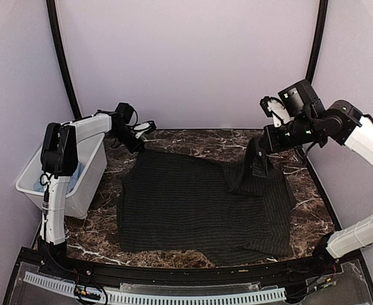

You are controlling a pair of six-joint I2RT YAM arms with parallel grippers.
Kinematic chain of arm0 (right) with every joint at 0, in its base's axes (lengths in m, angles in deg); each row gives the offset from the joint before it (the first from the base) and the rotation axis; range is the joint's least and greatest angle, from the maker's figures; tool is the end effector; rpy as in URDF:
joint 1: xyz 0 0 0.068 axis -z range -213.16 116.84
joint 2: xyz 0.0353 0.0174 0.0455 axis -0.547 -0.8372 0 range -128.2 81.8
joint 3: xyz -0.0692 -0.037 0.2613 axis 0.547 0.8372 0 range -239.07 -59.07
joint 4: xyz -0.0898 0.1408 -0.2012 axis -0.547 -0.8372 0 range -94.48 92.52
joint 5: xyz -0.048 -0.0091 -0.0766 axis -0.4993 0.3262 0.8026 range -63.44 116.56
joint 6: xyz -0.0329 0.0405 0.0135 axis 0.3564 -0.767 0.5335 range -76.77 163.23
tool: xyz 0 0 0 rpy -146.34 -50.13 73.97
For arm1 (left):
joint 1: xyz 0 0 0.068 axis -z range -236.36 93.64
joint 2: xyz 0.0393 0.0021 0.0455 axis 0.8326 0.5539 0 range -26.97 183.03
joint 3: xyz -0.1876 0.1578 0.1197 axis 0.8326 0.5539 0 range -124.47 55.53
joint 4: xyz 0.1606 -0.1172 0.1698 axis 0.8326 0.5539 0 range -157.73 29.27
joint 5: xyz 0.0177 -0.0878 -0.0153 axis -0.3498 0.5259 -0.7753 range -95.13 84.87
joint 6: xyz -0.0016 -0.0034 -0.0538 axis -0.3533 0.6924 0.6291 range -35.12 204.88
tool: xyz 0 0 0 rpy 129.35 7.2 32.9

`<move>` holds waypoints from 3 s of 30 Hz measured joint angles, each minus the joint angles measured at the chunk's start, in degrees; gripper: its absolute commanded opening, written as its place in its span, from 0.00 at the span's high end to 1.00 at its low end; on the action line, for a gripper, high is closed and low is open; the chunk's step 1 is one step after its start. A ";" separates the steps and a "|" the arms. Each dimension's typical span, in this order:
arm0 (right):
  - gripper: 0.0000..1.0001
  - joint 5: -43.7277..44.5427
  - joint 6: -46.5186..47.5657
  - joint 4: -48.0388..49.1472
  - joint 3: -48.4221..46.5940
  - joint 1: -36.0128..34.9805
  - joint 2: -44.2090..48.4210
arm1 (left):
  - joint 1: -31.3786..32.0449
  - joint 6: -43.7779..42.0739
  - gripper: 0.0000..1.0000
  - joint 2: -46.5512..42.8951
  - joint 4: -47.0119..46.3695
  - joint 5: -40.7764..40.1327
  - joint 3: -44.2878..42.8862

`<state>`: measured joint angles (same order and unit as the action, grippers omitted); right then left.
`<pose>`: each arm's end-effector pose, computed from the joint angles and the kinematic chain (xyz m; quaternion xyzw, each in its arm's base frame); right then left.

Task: Fold and stack the mixed laundry pile
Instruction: Pick up the flattened shirt from the center of the board, then fold the flattened shirt at the center of the board.

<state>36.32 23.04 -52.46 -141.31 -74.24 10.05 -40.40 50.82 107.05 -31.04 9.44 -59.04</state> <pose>0.1888 0.1565 0.3915 -0.1343 0.9095 0.1290 0.3716 0.4925 -0.1503 0.1883 0.4347 0.8443 -0.0743 0.3043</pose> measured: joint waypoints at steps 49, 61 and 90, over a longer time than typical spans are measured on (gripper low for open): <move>1.00 -9.64 -1.07 -21.29 -18.80 -11.02 20.06 | 16.02 -11.87 1.00 -46.90 -16.48 -10.97 55.84; 1.00 -10.27 0.74 -22.64 -11.61 -11.04 19.06 | 18.08 -13.33 0.73 -40.41 -16.17 -12.98 58.36; 1.00 -29.79 12.81 6.14 1.79 -10.14 -10.01 | 22.91 18.75 0.01 -68.37 -38.73 0.11 61.40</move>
<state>6.53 35.85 -46.32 -139.51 -84.38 0.04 -17.49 69.57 38.68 -69.77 9.55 2.36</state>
